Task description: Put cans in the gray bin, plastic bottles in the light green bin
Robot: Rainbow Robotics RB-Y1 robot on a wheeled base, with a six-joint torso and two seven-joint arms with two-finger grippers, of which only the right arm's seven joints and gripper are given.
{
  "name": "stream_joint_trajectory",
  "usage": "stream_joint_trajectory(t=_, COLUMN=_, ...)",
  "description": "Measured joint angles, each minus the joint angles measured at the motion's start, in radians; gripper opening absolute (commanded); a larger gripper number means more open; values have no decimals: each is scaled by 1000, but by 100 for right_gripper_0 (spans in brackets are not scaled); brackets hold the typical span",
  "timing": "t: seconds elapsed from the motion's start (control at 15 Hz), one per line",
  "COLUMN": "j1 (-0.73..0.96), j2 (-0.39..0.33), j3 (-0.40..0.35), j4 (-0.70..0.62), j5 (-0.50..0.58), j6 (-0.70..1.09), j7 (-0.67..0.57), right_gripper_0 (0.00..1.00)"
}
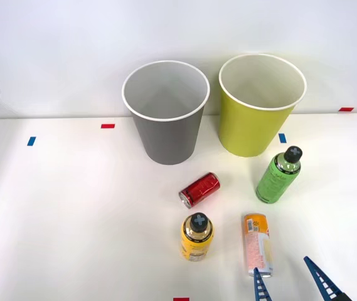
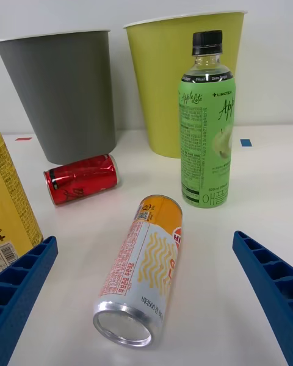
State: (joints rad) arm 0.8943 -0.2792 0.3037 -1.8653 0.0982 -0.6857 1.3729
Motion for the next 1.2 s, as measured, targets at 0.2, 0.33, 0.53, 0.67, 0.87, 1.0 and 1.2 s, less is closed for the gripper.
stream_joint_trajectory(t=0.2, j1=0, j2=0, j3=0, j4=0, j5=0, j6=0, j7=0, right_gripper_0=100)
stream_joint_trajectory(t=0.33, j1=0, j2=0, j3=0, j4=0, j5=0, j6=0, j7=0, right_gripper_0=100)
stream_joint_trajectory(t=0.53, j1=0, j2=0, j3=0, j4=0, j5=0, j6=0, j7=0, right_gripper_0=100)
stream_joint_trajectory(t=0.67, j1=0, j2=0, j3=0, j4=0, j5=0, j6=0, j7=0, right_gripper_0=100)
stream_joint_trajectory(t=0.87, j1=0, j2=0, j3=0, j4=0, j5=0, j6=0, j7=0, right_gripper_0=100)
stream_joint_trajectory(t=1.0, j1=0, j2=0, j3=0, j4=0, j5=0, j6=0, j7=0, right_gripper_0=100)
stream_joint_trajectory(t=1.2, j1=0, j2=0, j3=0, j4=0, j5=0, j6=0, j7=0, right_gripper_0=100)
